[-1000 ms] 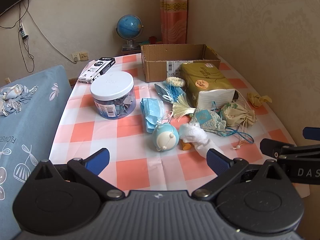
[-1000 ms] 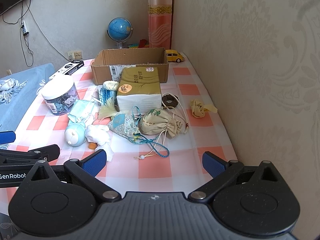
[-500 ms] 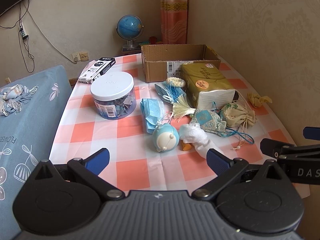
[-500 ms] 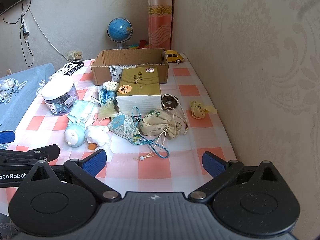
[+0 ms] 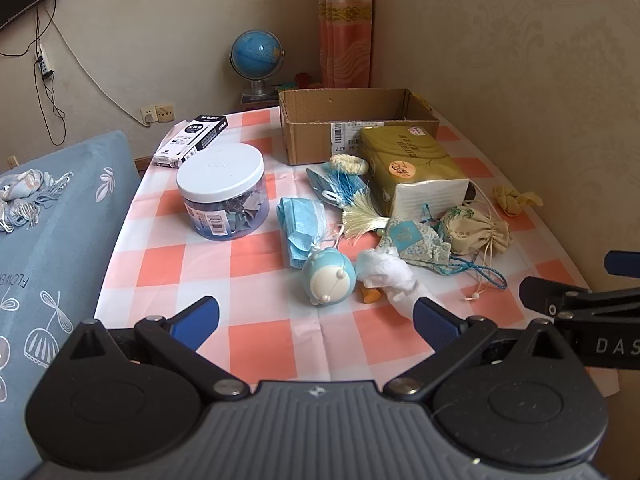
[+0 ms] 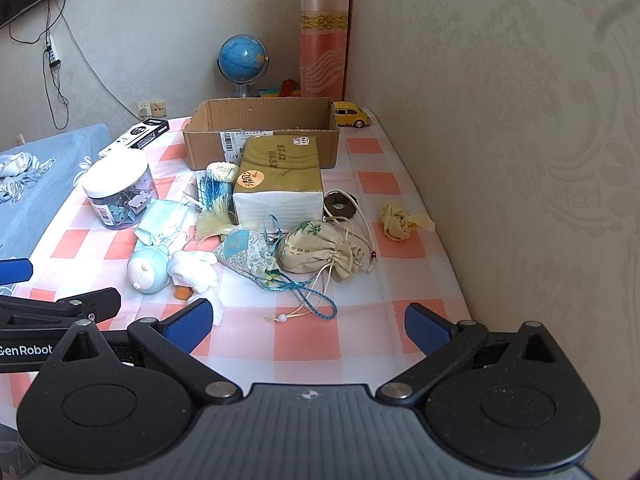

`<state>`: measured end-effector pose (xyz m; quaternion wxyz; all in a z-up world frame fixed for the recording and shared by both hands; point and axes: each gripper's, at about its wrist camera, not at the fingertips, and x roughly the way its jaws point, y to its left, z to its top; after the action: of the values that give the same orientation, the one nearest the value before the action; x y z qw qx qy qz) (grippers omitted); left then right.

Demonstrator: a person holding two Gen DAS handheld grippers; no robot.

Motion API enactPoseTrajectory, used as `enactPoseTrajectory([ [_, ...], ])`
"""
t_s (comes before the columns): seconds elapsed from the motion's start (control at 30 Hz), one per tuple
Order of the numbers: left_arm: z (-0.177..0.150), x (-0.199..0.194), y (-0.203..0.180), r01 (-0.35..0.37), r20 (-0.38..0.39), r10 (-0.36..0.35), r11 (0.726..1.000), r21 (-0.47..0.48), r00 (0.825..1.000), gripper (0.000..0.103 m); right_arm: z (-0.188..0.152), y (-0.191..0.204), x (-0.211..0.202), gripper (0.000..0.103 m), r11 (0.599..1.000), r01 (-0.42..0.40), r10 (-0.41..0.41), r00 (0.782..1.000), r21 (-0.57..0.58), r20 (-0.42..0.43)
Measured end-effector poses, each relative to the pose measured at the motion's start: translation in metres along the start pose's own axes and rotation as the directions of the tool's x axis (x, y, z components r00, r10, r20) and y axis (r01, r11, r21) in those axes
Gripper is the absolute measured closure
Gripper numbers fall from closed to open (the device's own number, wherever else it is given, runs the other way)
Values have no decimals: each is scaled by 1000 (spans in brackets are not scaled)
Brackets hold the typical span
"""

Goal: Organize soft objects

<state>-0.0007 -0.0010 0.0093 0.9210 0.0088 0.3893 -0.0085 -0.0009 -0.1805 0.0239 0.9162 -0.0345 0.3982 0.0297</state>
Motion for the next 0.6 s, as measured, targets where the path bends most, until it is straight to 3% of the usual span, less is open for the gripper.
enactPoseTrajectory([
  [0.6,3,11,-1,12,15,-12,1000,23,1000,1,2,8,4,0,997,-21,22,1000,-75,11],
])
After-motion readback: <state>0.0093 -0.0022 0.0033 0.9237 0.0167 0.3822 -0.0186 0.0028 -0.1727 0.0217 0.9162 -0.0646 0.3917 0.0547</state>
